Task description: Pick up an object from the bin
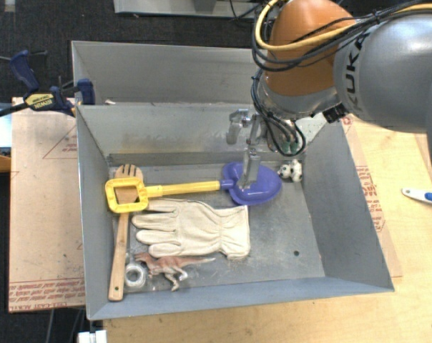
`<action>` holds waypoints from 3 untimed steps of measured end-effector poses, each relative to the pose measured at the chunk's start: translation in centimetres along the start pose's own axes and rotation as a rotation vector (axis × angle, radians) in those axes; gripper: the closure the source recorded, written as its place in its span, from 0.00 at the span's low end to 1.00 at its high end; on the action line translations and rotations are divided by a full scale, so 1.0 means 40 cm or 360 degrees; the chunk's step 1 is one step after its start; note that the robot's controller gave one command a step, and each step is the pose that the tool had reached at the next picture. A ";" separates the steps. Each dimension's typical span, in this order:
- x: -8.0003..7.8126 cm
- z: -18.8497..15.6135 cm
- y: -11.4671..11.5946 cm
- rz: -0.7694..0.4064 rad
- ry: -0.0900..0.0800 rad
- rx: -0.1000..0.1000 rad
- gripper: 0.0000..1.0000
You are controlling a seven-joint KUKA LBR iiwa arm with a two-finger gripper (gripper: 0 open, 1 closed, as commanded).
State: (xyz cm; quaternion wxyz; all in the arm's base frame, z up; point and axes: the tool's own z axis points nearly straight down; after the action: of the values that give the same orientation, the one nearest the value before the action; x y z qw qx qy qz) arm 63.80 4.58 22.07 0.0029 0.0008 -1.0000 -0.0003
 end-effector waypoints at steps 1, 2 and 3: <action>-0.004 -0.013 -0.001 0.0003 -0.0012 -0.0001 0.00; 0.024 0.310 0.214 -0.0270 -0.0016 -0.0002 0.00; 0.031 0.183 0.304 -0.0106 -0.0036 -0.0002 0.00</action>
Offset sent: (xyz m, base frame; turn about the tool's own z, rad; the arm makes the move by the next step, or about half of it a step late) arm -0.0143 0.1017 -0.1507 -0.2046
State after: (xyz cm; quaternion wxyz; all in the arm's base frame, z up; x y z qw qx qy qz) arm 62.49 16.76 14.77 -0.0084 0.0341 -0.9994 -0.0012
